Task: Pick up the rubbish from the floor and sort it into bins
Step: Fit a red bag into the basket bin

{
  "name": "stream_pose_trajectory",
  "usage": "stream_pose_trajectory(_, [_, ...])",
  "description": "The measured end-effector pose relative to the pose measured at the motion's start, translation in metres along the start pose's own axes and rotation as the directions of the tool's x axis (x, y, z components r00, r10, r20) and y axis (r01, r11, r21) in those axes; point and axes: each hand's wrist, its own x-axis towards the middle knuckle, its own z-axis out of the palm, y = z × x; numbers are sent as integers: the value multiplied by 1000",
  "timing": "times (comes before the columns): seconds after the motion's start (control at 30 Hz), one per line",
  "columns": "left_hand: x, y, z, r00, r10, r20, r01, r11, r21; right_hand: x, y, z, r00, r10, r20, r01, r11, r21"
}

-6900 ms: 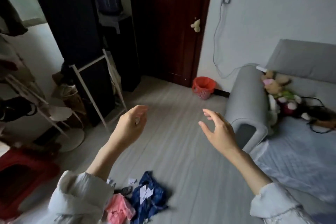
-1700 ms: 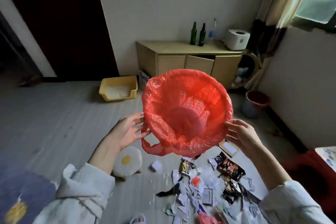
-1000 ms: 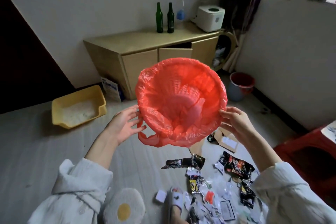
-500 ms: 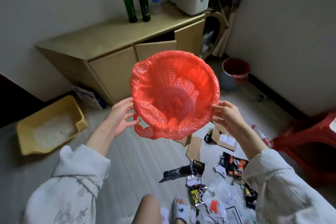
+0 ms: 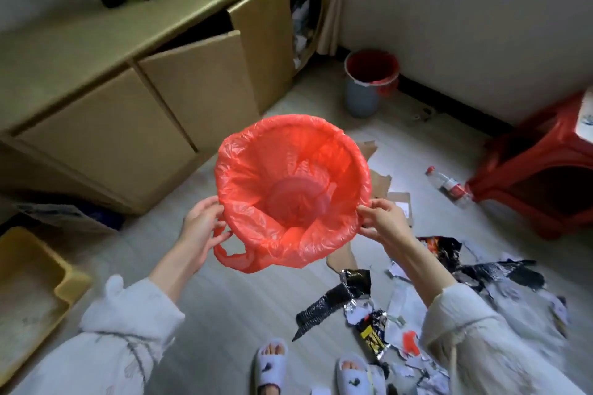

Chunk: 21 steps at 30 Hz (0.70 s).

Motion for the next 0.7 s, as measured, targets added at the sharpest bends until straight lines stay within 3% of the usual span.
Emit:
stream_pose_trajectory(0.2, [121,-160,7,995,-54,-84,53,999,-10,98,167,14,995,98,-27,-98,995,11])
stream_pose_trajectory(0.4, [209,-327,12,989,-133,-63,132,991,-19,198,317,-4,986,163,-25,-165,982,-87])
stream_pose_trajectory(0.53, [242,-387,15,991,-131,1,131,991,12,242,367,-13,989,149,21,-145,980,-135])
stream_pose_trajectory(0.7, [258,-406,18,998,-59,-4,59,995,86,256,393,-17,994,100,37,-93,982,-165])
